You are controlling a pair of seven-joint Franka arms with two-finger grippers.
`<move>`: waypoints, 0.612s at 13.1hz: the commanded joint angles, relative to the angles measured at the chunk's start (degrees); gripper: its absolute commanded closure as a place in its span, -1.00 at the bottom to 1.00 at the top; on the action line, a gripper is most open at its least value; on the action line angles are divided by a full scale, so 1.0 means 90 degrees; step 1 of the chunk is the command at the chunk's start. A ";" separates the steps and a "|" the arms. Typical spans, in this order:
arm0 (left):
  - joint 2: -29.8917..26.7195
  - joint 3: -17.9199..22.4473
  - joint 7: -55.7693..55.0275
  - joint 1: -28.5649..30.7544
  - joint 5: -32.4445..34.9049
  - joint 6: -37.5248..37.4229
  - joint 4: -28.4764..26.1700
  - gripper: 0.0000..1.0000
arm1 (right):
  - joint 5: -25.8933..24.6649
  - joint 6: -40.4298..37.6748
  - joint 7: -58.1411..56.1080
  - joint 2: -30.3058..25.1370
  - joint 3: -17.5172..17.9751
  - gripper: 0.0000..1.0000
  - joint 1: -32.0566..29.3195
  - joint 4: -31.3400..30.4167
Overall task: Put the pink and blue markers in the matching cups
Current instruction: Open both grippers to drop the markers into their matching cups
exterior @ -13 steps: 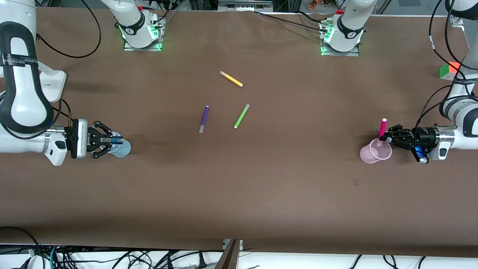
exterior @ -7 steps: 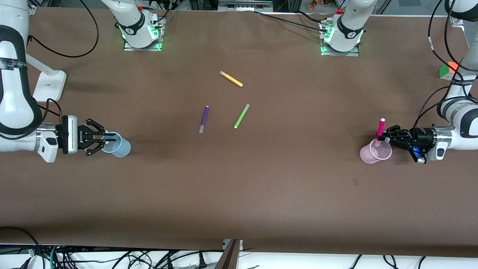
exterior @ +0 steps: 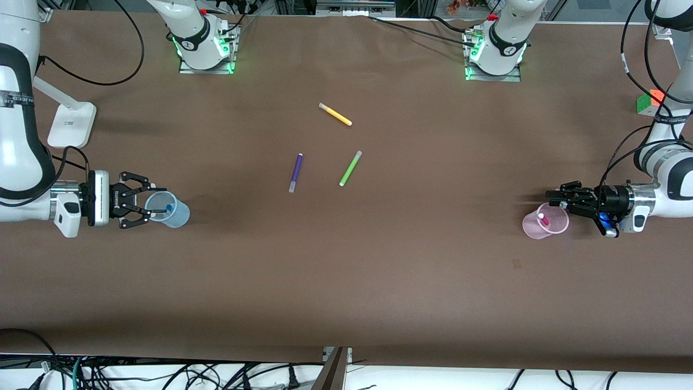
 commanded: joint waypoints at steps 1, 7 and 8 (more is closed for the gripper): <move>-0.0184 -0.0080 -0.0120 -0.0105 0.0468 -0.0034 0.0553 0.21 | 0.0033 -0.0174 0.1448 -0.0230 0.0104 -1.00 -0.0019 0.0242; -0.2798 -0.0345 -0.1116 -0.0924 0.2130 -0.0355 0.0585 0.10 | -0.0942 -0.0174 0.5713 -0.0289 0.0124 -1.00 0.0790 0.1130; -0.3218 -0.0354 -0.1427 -0.1110 0.2190 -0.0530 0.0585 0.09 | -0.1176 -0.0174 0.6505 -0.0289 0.0124 -1.00 0.0937 0.1238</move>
